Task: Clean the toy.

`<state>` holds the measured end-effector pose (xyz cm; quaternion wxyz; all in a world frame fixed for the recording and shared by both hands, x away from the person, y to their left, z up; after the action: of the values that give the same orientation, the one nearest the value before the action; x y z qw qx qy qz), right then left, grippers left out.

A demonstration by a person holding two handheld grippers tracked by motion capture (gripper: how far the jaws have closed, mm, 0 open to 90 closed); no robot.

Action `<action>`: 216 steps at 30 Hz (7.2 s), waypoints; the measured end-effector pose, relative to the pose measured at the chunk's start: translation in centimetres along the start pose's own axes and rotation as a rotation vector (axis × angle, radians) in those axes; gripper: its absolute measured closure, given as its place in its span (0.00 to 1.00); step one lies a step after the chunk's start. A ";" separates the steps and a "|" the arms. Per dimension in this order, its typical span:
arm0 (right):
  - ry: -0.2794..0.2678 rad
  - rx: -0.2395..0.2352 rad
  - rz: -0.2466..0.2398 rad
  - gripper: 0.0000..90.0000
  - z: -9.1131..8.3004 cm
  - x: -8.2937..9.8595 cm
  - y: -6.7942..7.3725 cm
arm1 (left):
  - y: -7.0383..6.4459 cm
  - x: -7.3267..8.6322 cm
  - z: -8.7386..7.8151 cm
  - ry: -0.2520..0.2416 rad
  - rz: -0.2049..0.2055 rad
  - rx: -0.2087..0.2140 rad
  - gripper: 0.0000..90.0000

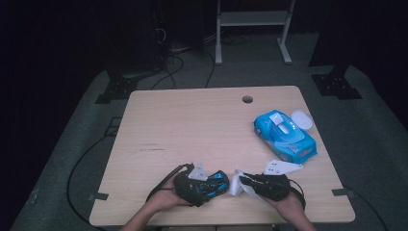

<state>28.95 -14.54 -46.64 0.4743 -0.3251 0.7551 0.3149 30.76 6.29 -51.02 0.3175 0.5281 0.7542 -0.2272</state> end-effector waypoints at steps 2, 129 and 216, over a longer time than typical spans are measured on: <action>-0.003 0.003 -0.001 0.91 0.0 0.0 0.0 | 0.0 -0.2 -0.1 -0.005 0.001 -0.001 0.29; -0.072 0.035 0.032 0.90 -0.9 -0.8 -0.8 | 2.1 -1.3 -0.3 0.067 -0.019 -0.024 0.22; -0.001 0.209 0.049 0.48 -5.1 1.0 -8.2 | 9.3 -2.4 -4.9 -0.168 -0.168 -0.268 0.10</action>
<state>32.50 -23.56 -47.11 0.4980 -0.2551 0.7914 0.2462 38.94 11.20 -45.96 0.4266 0.3954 0.7900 -0.1937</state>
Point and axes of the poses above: each handheld gripper's, and its own axes: z roughly forward along the jaws, x roughly out of its underside, y roughly to its left, the point moved 6 cm from there along z, roughly forward along the jaws, and after that the axes turned 8 degrees about -y, right-handed, at the moved point
